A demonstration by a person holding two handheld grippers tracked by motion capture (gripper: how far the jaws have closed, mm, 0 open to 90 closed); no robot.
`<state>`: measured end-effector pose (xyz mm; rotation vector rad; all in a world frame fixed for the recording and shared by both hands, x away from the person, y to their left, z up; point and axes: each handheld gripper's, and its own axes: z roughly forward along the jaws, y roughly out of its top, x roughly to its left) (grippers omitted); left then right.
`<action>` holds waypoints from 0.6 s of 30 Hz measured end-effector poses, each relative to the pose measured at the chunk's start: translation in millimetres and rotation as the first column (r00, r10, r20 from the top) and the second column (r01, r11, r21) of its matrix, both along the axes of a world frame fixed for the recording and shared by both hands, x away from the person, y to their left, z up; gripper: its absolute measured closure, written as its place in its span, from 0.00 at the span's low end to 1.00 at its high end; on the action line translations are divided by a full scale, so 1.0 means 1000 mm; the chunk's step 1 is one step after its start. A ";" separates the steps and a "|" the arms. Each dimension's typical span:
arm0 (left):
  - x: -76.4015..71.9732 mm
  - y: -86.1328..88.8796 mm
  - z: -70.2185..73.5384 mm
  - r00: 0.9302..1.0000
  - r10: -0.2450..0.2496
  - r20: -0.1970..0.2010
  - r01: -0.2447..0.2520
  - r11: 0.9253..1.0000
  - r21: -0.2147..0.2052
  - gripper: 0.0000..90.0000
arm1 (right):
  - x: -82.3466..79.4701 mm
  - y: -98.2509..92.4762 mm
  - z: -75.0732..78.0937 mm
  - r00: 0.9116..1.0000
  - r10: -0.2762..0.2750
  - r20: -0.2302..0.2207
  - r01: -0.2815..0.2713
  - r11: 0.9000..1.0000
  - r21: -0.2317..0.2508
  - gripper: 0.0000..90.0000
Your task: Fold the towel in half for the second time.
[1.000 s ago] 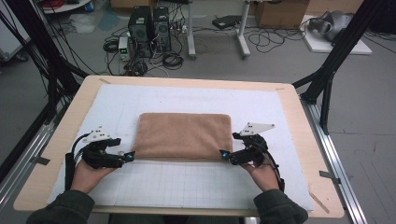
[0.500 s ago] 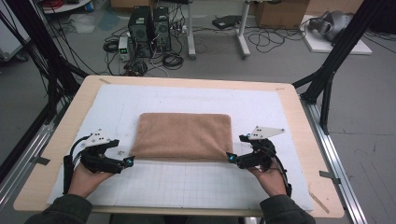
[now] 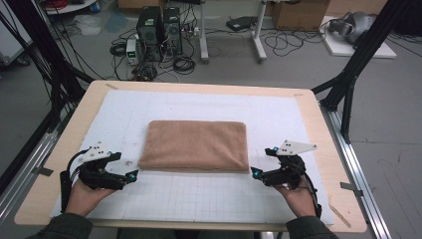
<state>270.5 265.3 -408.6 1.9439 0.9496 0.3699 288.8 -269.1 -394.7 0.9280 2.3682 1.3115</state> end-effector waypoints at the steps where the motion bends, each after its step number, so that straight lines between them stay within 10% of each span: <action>1: -0.001 0.001 0.000 1.000 0.000 -0.002 0.000 1.000 0.000 0.06 | -0.001 -0.002 0.000 1.000 -0.001 0.002 0.001 1.000 0.001 0.13; 18: -0.013 0.008 -0.003 1.000 0.005 -0.005 -0.005 1.000 -0.015 0.06 | -0.020 -0.015 0.004 1.000 -0.016 0.016 0.015 1.000 0.008 0.13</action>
